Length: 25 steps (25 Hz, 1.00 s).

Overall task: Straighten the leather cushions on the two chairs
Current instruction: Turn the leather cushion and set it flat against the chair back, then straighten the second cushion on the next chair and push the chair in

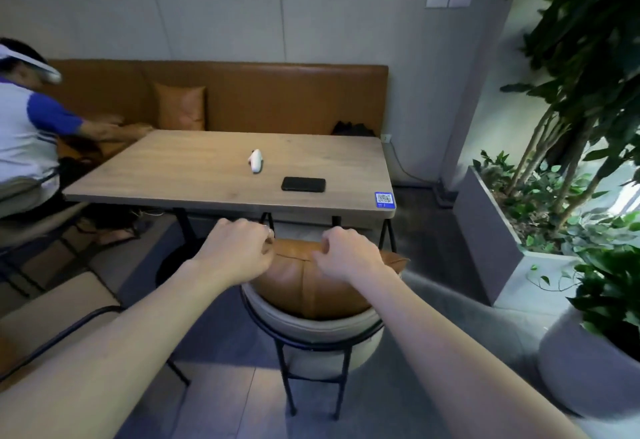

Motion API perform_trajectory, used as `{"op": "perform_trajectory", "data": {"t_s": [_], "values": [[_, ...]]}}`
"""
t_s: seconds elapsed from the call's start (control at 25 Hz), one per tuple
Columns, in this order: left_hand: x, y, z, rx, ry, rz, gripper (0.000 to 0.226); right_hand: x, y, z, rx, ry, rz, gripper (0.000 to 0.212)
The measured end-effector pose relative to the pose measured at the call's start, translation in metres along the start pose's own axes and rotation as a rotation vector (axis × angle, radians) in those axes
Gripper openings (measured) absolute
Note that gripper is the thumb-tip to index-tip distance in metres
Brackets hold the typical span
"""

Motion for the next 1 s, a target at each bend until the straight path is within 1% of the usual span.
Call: {"op": "perform_trajectory", "data": {"t_s": [0.16, 0.24, 0.36, 0.48, 0.56, 0.68, 0.84, 1.0], "values": [[-0.080, 0.070, -0.085, 0.230, -0.015, -0.116, 0.033, -0.134, 0.058, -0.032, 0.198, 0.119, -0.281, 0.029], [-0.119, 0.116, -0.121, 0.348, -0.028, -0.158, 0.039, -0.199, 0.095, -0.038, 0.281, 0.112, -0.392, 0.028], [-0.170, 0.183, -0.170, 0.552, -0.079, -0.191, 0.043, -0.281, 0.142, -0.042, 0.422, 0.076, -0.525, 0.037], [-0.232, 0.252, -0.208, 0.655, -0.114, -0.265, 0.050, -0.366, 0.190, -0.045, 0.565, 0.025, -0.683, 0.049], [-0.271, 0.294, -0.225, 0.700, -0.136, -0.319, 0.055, -0.418, 0.214, -0.041, 0.639, 0.022, -0.771, 0.058], [-0.323, 0.345, -0.231, 0.721, -0.156, -0.401, 0.059, -0.476, 0.232, -0.029, 0.696, 0.035, -0.846, 0.064], [-0.392, 0.393, -0.216, 0.676, -0.179, -0.514, 0.062, -0.539, 0.232, 0.010, 0.660, 0.015, -0.901, 0.066], [-0.445, 0.422, -0.187, 0.614, -0.177, -0.630, 0.063, -0.579, 0.211, 0.063, 0.577, 0.024, -0.916, 0.069]]}}
Point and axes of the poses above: each hand's wrist, its own y-axis away from the middle knuckle, its own z-axis out of the palm, x = y × z, the point moved 7 cm from there along -y, towards the middle knuckle, and after that the axes turned 12 degrees about -y, right-handed, at the moved point
